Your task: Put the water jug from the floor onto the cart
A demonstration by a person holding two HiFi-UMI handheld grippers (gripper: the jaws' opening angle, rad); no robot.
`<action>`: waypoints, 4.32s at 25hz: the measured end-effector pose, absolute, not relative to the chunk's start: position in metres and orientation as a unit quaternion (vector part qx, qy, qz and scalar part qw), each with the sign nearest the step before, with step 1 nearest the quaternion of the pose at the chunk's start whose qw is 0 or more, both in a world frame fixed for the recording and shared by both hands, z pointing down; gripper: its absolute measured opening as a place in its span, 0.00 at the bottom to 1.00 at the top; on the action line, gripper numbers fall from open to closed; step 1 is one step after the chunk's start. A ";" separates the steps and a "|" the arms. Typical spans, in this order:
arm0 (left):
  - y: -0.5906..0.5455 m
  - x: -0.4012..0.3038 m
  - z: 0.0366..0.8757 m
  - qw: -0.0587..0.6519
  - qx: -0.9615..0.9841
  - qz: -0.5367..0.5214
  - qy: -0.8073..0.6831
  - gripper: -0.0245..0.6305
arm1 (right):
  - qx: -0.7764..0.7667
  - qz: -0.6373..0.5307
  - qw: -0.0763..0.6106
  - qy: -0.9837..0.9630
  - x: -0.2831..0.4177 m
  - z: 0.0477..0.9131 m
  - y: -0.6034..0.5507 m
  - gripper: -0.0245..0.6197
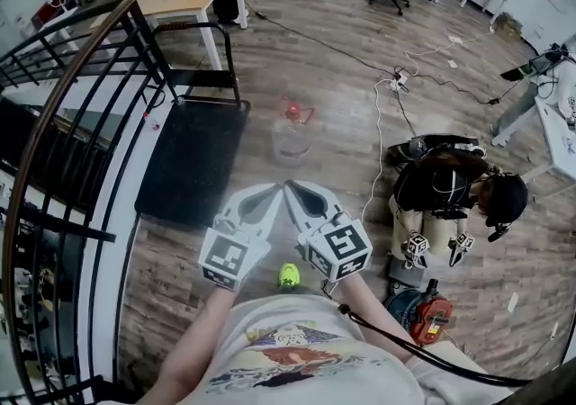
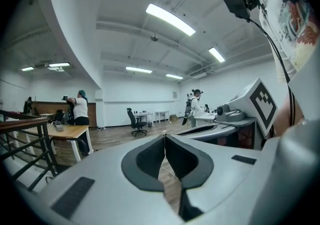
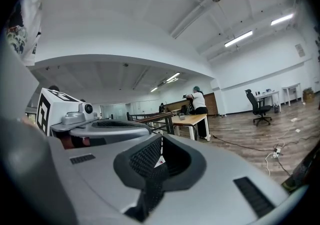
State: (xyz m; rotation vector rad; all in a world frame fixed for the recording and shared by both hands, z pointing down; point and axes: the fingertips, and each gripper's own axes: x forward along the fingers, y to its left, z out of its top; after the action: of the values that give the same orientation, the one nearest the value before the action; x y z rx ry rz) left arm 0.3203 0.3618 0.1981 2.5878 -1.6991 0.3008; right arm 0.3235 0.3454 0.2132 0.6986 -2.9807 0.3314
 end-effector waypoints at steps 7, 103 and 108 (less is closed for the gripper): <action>0.338 0.322 0.200 0.019 0.829 0.098 -0.551 0.06 | 0.219 0.104 0.036 -0.970 0.326 0.213 0.324 0.07; -0.209 0.124 0.338 0.125 0.776 0.192 -0.588 0.06 | 0.106 0.147 0.140 -0.973 0.127 0.342 -0.221 0.07; -0.231 0.124 0.356 0.117 0.783 0.194 -0.580 0.06 | 0.121 0.156 0.154 -0.968 0.129 0.368 -0.239 0.07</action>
State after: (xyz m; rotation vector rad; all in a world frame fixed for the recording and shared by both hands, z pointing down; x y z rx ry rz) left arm 0.1244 -0.2314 0.3560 2.2912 -1.6960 0.5668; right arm 0.1291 -0.2392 0.3683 0.3464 -2.7746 0.4481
